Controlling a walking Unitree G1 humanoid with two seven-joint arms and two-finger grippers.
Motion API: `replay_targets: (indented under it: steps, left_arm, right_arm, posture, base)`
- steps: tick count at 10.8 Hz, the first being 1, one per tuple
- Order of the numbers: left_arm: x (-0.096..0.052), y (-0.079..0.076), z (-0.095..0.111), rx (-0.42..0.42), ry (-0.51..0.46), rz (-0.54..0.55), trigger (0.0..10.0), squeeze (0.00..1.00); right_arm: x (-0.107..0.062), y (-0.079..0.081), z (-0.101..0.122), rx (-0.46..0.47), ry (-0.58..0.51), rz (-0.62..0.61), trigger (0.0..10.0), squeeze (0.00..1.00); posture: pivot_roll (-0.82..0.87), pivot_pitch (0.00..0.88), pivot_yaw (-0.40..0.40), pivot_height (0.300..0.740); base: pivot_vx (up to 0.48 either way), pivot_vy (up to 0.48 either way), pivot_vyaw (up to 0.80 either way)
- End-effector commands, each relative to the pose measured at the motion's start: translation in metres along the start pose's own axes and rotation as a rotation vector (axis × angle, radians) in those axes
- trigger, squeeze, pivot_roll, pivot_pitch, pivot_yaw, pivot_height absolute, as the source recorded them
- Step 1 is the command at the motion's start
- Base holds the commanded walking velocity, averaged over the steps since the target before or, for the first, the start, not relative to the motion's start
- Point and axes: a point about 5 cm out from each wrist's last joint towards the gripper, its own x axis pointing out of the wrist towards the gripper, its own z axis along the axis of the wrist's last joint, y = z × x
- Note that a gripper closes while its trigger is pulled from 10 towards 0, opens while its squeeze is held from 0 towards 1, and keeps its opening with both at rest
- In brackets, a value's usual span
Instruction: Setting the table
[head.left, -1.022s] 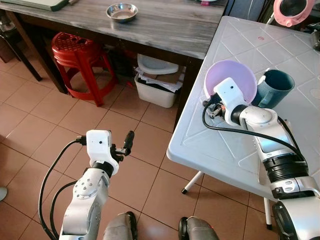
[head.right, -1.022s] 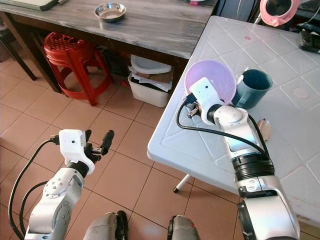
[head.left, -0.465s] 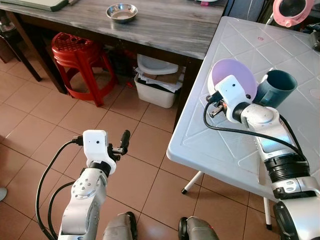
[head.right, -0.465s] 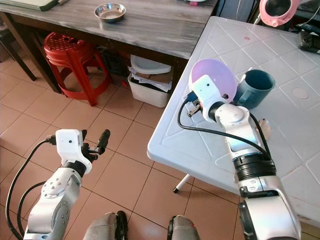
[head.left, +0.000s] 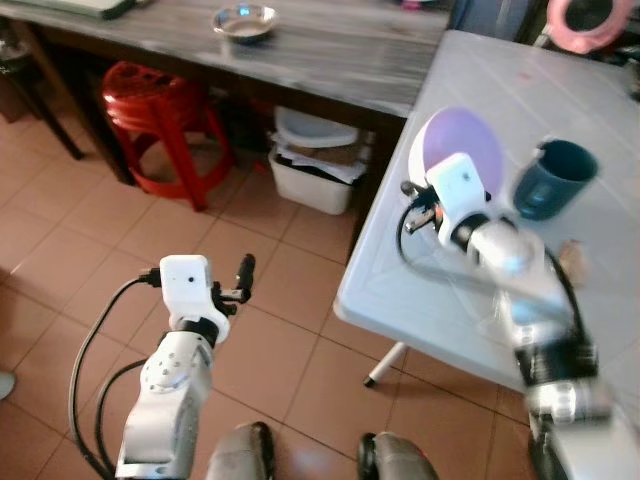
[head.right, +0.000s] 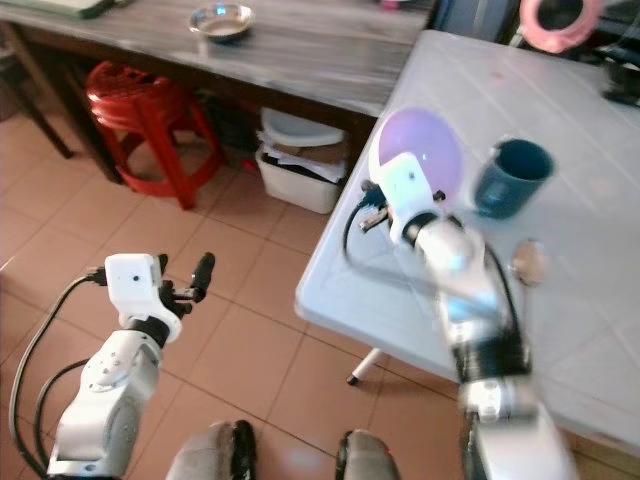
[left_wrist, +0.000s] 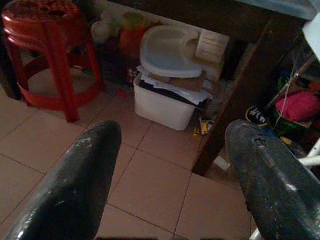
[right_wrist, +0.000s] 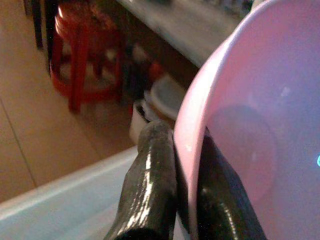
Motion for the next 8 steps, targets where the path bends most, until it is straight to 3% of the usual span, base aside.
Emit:
replay_targets:
  steps: [1,3,6,8]
  left_arm:
    - [-0.002,0.009,0.001,0.015,-0.013,0.028,10.0,0.00]
    - [0.002,0.019,0.010,0.032,-0.069,0.080,10.0,0.00]
    - [0.006,0.020,0.013,0.054,-0.092,0.088,10.0,0.00]
    - [0.009,0.019,0.014,0.049,-0.099,0.097,10.0,0.00]
  right_arm:
    - [-0.002,0.004,0.010,0.003,-0.066,-0.027,0.0,0.00]
    - [-0.016,0.009,0.004,0.068,-0.116,-0.131,10.0,0.00]
    - [-0.026,0.019,-0.001,0.101,-0.131,-0.202,10.0,0.00]
    - [-0.028,0.023,-0.001,0.121,-0.147,-0.207,10.0,0.00]
  posture:
    - [0.00,0.156,-0.010,0.740]
    - [0.00,0.143,-0.012,0.740]
    - [-0.01,0.132,-0.006,0.740]
    - [-0.01,0.133,-0.006,0.740]
  base:
    - [0.000,0.476,0.00]
    - [0.000,0.472,0.00]
    - [0.214,0.390,0.00]
    - [0.454,0.000,0.00]
